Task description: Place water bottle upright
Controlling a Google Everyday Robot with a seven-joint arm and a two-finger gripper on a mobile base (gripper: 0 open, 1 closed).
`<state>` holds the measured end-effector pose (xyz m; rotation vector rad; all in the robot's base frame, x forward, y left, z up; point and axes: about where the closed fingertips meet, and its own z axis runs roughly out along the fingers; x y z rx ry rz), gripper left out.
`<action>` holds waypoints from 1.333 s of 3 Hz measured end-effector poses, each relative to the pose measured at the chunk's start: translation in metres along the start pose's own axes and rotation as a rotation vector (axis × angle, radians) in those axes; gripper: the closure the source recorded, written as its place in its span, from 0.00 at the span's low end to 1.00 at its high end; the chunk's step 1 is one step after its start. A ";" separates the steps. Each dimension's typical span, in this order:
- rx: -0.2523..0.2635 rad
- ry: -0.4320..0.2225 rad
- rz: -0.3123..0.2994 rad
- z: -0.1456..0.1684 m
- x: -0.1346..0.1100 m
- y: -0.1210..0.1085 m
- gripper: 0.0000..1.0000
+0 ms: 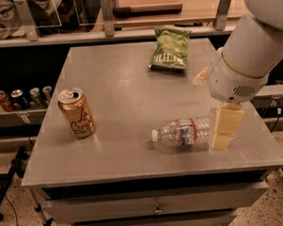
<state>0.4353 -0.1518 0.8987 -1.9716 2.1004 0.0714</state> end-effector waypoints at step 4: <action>-0.007 0.127 -0.064 0.070 -0.025 0.002 0.00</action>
Offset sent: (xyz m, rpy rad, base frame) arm 0.0103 0.0437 -0.0632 -0.1132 -0.0013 0.0459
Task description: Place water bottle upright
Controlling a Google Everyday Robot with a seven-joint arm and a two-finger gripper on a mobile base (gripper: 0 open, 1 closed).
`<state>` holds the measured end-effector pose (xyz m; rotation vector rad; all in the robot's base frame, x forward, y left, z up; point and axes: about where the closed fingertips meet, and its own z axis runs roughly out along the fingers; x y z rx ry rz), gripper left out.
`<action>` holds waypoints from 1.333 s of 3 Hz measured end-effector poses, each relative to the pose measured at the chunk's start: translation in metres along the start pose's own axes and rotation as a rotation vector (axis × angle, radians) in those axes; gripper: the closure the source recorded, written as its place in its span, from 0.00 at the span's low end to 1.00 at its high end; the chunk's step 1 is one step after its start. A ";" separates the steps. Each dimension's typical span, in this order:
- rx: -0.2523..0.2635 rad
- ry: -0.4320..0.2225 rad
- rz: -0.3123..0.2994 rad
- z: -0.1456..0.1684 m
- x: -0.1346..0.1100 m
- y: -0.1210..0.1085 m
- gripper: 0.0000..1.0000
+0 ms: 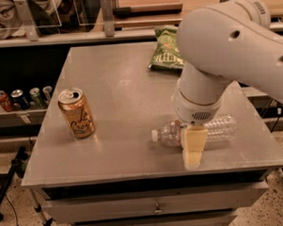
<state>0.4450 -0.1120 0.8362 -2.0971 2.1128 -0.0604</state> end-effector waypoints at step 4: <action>-0.003 0.025 -0.004 0.004 0.015 -0.022 0.88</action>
Offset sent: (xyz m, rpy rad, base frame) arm 0.0188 -0.0103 -0.0088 -0.0404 -0.0008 0.0005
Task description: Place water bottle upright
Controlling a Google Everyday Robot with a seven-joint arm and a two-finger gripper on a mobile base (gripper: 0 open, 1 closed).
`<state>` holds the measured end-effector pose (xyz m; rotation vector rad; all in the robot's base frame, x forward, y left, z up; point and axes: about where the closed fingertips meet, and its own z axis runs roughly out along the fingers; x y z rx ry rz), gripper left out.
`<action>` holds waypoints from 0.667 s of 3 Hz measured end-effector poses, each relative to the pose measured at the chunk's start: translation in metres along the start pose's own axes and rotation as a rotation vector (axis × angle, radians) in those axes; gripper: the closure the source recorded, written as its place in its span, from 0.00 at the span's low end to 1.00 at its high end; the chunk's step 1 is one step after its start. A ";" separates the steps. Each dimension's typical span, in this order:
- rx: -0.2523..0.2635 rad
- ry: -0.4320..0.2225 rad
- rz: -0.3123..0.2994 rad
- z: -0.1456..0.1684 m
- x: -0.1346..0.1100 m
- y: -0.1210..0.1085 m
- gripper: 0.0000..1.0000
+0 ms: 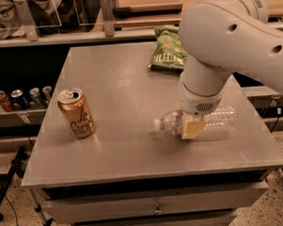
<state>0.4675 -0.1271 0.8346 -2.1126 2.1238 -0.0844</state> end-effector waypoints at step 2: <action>0.020 -0.130 -0.002 -0.039 -0.004 -0.024 1.00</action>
Offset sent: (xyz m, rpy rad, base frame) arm 0.0310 0.0070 0.0826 0.2330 -0.0532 0.0428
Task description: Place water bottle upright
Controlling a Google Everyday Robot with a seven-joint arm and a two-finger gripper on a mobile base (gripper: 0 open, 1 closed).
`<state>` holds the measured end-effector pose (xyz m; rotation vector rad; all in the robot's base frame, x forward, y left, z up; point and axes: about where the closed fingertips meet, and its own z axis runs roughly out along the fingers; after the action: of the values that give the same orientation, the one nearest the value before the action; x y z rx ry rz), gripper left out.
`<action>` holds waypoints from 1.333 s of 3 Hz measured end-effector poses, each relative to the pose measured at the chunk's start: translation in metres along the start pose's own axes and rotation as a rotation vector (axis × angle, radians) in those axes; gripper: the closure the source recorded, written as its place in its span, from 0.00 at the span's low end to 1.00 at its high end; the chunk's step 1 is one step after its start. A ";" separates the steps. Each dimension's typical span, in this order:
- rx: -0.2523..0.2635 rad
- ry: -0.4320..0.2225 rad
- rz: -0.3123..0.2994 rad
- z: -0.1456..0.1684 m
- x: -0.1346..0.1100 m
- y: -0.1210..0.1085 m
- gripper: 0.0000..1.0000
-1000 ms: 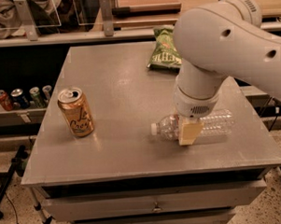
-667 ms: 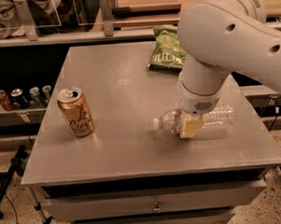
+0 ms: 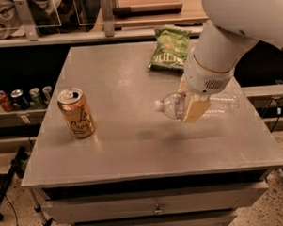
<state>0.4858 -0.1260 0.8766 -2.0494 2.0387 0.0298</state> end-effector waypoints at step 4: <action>-0.080 -0.667 0.232 -0.080 -0.017 -0.036 1.00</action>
Offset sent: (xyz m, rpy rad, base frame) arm 0.0240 -0.0048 0.1028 0.5444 0.0457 -0.0629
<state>0.5086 -0.1248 0.9628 -1.5307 1.8284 0.7392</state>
